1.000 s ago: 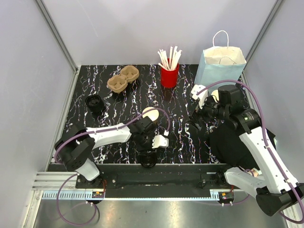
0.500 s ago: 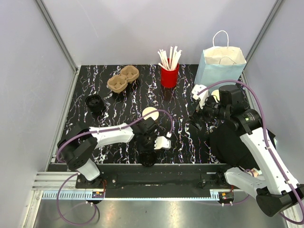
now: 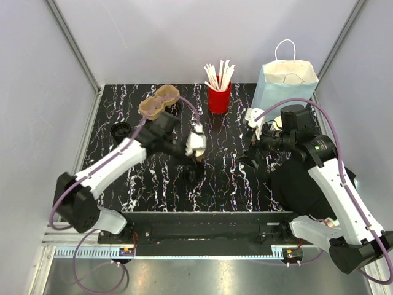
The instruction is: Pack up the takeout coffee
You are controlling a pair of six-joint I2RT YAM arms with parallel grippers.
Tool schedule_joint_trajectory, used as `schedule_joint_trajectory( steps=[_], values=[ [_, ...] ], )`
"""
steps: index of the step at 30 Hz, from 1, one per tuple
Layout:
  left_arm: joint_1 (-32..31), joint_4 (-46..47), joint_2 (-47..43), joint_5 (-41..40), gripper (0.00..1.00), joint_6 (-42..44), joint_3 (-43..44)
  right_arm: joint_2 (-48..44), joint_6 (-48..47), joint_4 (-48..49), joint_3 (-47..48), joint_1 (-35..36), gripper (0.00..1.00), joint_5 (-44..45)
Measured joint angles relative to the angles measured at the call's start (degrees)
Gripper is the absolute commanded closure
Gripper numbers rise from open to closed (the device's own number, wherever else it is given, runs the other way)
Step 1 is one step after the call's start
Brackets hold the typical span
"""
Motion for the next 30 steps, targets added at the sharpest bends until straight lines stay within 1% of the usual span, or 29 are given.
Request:
schedule_joint_trajectory(
  steps=[2, 3, 5, 7, 11, 13, 14, 16, 19, 21, 24, 30],
  values=[
    [4.24, 0.24, -1.88, 4.66, 1.0, -0.59, 2.47, 0.74, 0.07, -0.11, 1.03, 0.0, 0.0, -2.49],
    [6.97, 0.63, -3.02, 7.63, 1.0, -1.7, 3.63, 1.33, 0.13, -0.17, 2.1, 0.0, 0.0, -3.65],
    [10.34, 2.08, -4.33, 11.41, 1.0, -4.44, 4.98, 3.1, 0.55, 0.24, 5.07, 0.0, 0.0, -6.1],
    [12.9, 4.96, -5.29, 15.02, 1.0, -8.79, 6.14, 5.33, 1.75, 0.9, 8.7, 0.0, 0.0, -8.41],
    [16.31, 13.27, -4.59, 20.92, 1.0, -21.16, 9.88, 10.88, 6.23, 4.22, 16.06, -0.02, 0.0, -14.01],
    [17.92, 21.86, -3.98, 23.15, 1.0, -31.08, 10.54, 13.42, 9.49, 6.45, 18.91, -0.04, 0.02, -16.65],
    [18.84, 27.52, -3.48, 24.02, 1.0, -37.59, 10.47, 14.73, 11.5, 8.02, 20.28, -0.04, 0.03, -18.08],
    [20.72, 41.03, -2.12, 25.05, 1.0, -51.25, 9.88, 17.29, 15.56, 11.21, 22.58, -0.04, 0.05, -20.48],
    [23.37, 63.95, 0.17, 24.85, 1.0, -72.3, 7.21, 20.15, 21.07, 15.72, 24.26, -0.04, 0.08, -22.75],
    [24.57, 74.73, 1.64, 24.33, 1.0, -82.4, 6.08, 21.88, 23.96, 17.97, 25.07, -0.02, 0.1, -23.74],
    [25.03, 84.76, 2.86, 22.91, 1.0, -92.63, 4.96, 24.52, 27.56, 20.33, 27.08, 0.13, 0.11, -24.63],
    [24.81, 101.66, 4.79, 19.47, 1.0, -107.69, 1.97, 28.55, 32.83, 23.3, 32.22, 1.6, 0.15, -25.57]
  ],
)
